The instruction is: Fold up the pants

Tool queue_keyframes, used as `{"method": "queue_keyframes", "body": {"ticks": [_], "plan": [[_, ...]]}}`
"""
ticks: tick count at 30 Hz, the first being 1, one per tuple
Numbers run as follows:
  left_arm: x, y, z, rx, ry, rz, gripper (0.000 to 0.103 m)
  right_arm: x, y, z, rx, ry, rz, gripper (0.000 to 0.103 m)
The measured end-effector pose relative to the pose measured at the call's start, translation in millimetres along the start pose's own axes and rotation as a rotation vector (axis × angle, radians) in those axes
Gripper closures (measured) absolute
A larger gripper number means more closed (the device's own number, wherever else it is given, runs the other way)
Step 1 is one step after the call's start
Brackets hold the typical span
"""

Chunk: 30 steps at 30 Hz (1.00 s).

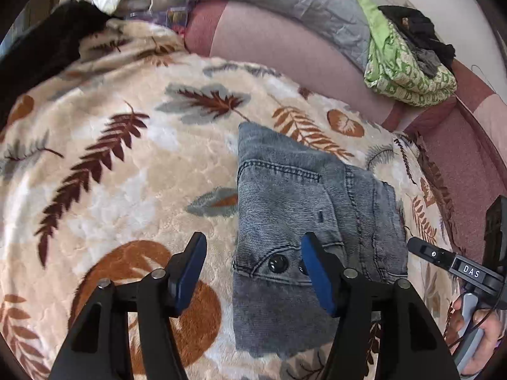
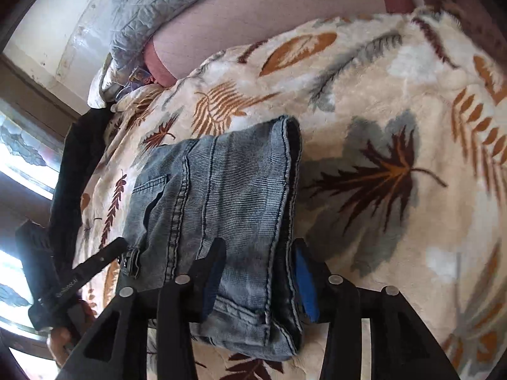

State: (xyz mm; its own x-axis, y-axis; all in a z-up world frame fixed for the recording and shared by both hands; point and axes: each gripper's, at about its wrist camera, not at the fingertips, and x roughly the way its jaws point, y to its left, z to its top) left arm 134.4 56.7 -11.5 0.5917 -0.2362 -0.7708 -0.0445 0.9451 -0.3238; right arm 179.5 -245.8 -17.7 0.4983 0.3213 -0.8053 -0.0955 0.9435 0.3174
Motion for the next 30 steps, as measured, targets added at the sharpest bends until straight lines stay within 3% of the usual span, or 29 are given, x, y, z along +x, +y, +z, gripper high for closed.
{"method": "queue_keyframes", "body": {"ticks": [2, 4, 5, 8, 11, 14, 18, 22, 30], "plan": [[-20.9, -14.3, -11.5, 0.057, -0.069, 0.000, 0.034, -26.7, 12.1, -11.6, -0.044, -0.089, 0.001, 0.044], [-23.2, -29.7, -24.9, 0.126, -0.094, 0.067, 0.030, -32.7, 22.3, -28.6, -0.085, -0.106, -0.003, 0.035], [-14.3, -34.3, -30.4, 0.141, -0.074, 0.097, 0.030, -25.4, 24.6, -36.3, -0.095, -0.080, -0.020, 0.035], [33.2, -33.3, -47.0, 0.157, 0.102, 0.158, 0.027, 29.6, 15.3, -57.1, -0.114, 0.104, -0.134, 0.035], [5.2, -30.8, -46.2, 0.112, 0.029, 0.156, 0.028, 8.3, 5.7, -59.1, -0.024, 0.048, -0.090, 0.034], [-33.9, -41.3, -48.4, 0.145, -0.072, 0.184, 0.028, -38.6, 20.4, -68.1, -0.095, -0.078, -0.099, 0.032], [-74.6, -50.9, -58.0, 0.134, -0.167, 0.193, 0.018, -84.8, 41.1, -94.9, -0.177, -0.219, -0.128, 0.015], [-90.0, -54.1, -65.4, 0.104, -0.159, 0.164, 0.018, -100.9, 59.3, -120.7, -0.270, -0.270, -0.185, 0.007], [-107.4, -64.9, -78.3, 0.118, -0.168, 0.167, 0.018, -116.0, 63.9, -141.2, -0.311, -0.308, -0.224, 0.006]]}}
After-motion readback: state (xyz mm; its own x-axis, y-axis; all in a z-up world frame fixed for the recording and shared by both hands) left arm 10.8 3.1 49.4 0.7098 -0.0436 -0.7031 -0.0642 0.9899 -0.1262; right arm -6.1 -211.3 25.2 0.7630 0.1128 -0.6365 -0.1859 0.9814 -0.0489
